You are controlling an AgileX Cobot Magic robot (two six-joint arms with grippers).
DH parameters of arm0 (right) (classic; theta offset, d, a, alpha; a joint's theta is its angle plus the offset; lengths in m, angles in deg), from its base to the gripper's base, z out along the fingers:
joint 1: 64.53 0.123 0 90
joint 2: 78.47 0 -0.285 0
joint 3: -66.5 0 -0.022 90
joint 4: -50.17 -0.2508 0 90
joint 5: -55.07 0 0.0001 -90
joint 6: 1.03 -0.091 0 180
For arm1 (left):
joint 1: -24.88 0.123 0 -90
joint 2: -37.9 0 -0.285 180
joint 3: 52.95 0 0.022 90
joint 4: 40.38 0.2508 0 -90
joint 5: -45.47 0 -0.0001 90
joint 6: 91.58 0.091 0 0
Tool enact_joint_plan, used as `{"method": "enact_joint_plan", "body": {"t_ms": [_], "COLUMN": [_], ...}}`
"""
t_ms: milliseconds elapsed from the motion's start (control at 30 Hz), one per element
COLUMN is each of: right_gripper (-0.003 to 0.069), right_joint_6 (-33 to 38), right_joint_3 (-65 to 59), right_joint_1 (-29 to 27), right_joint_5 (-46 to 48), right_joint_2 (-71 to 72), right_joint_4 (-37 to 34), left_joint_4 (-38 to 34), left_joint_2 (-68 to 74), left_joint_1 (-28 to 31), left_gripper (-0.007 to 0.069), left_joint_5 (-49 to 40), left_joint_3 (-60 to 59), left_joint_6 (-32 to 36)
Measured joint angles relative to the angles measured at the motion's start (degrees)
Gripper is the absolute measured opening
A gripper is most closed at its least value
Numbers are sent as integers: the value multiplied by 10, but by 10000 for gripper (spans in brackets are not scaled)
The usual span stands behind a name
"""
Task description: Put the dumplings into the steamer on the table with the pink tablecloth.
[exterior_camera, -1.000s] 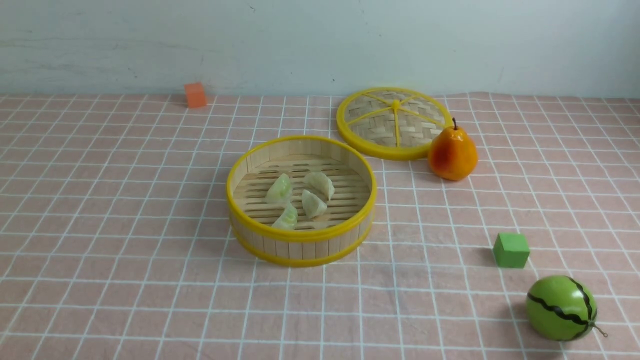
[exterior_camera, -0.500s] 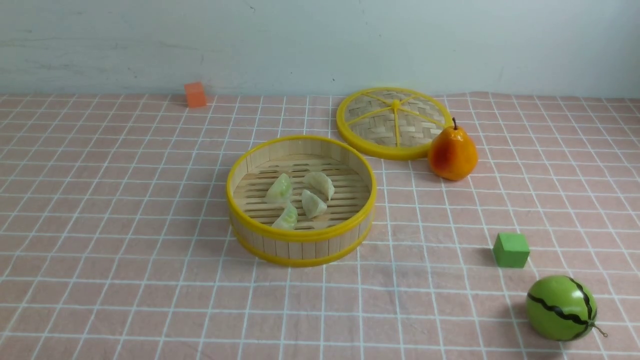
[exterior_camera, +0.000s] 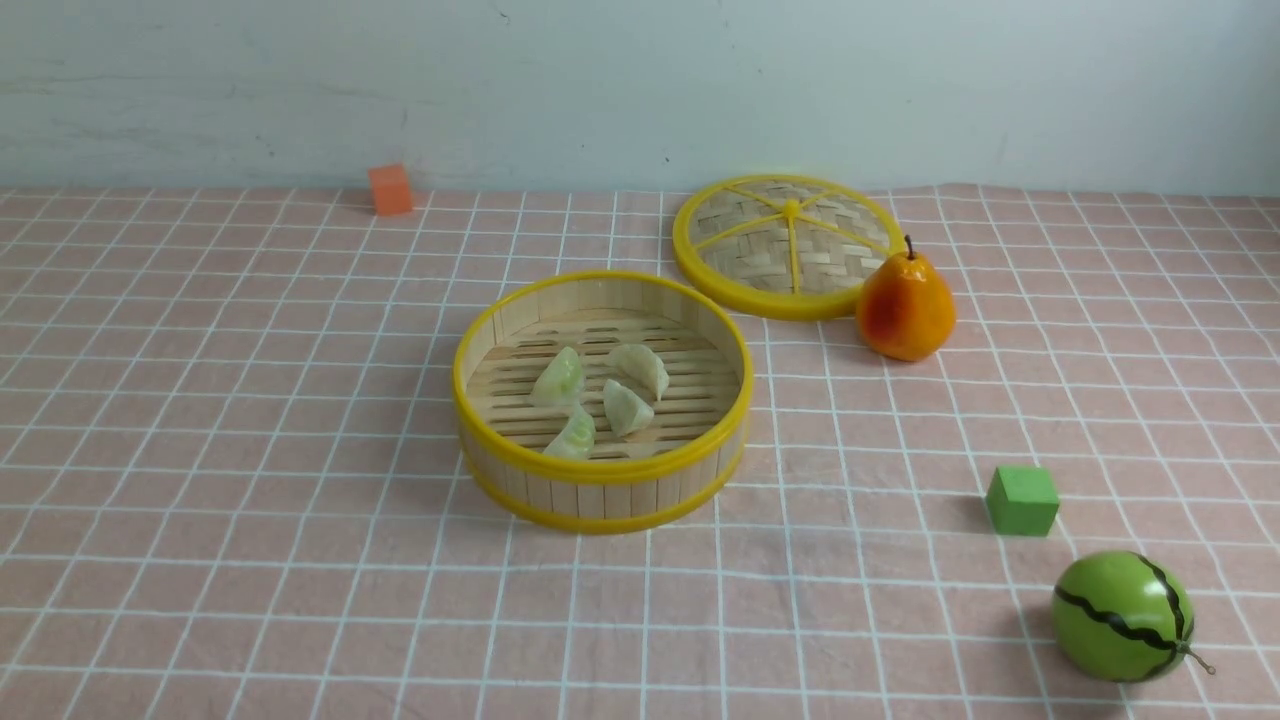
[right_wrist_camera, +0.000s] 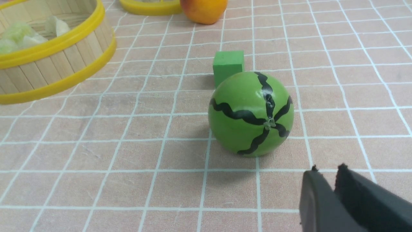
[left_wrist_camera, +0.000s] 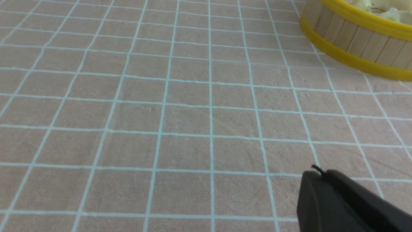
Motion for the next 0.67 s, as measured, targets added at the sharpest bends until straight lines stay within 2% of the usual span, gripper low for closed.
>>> {"method": "enact_joint_plan", "body": {"t_ms": [667], "right_gripper": [115], "right_joint_6": [0], "right_joint_3": [0], "right_joint_1": [0], "right_joint_5": [0], "right_joint_2": [0], "right_joint_4": [0], "left_joint_4": [0], "left_joint_2": [0], "left_joint_1": [0], "left_gripper": [-2], "left_joint_5": [0], "left_joint_3": [0], "left_joint_6": [0]}}
